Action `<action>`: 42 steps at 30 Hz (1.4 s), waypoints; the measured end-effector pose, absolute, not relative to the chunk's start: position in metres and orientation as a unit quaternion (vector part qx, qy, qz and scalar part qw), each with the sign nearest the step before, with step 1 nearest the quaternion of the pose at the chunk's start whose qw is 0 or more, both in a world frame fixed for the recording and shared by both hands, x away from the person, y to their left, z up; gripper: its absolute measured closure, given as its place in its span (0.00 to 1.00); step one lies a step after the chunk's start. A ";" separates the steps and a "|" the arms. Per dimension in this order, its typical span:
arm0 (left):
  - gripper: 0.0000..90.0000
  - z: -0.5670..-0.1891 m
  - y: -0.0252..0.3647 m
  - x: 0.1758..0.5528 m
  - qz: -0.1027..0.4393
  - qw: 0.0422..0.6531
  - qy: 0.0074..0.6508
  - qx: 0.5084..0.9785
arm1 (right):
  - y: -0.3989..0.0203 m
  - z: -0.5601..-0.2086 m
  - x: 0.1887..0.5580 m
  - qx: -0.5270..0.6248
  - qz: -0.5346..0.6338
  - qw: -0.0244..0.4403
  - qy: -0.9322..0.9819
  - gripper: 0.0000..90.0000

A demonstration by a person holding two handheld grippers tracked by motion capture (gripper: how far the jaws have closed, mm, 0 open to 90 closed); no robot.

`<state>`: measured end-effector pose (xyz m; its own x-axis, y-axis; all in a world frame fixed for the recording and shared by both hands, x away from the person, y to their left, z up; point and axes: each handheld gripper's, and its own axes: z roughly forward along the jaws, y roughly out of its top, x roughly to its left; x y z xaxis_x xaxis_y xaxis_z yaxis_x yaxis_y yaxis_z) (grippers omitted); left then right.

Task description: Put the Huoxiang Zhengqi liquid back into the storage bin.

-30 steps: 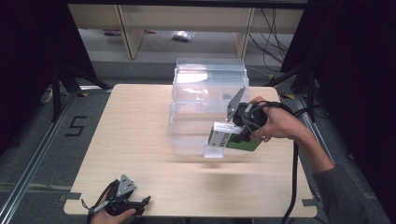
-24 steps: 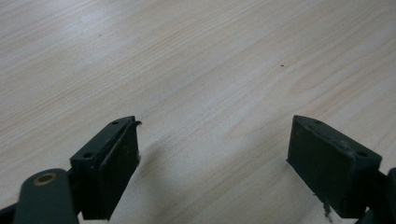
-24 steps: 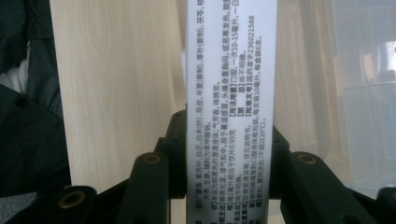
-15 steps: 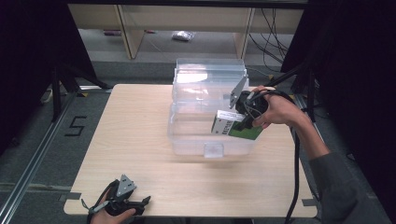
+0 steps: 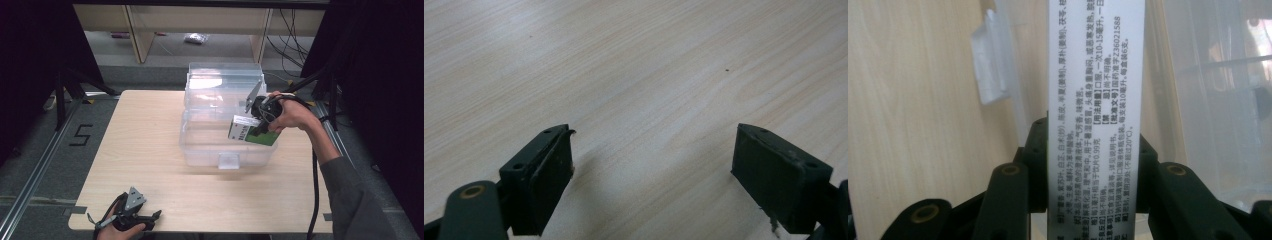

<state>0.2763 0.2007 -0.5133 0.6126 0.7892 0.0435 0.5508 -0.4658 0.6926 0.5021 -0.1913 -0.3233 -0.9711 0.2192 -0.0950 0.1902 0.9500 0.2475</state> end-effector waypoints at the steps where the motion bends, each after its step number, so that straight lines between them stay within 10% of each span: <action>1: 0.18 -0.513 0.201 0.276 0.182 0.325 0.400 0.837 | -0.191 -0.329 0.505 0.093 0.107 0.064 0.988 0.72; 42: 0.18 -0.513 0.201 0.276 0.182 0.323 0.399 0.839 | -0.193 -0.401 0.522 0.064 0.086 0.027 0.994 0.71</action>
<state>0.2764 0.2008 -0.5132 0.6149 0.7872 0.0480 0.5519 -0.4730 0.6868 0.5223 -0.1934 -0.4007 -0.9905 0.1309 -0.0422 0.1217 0.9772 0.1740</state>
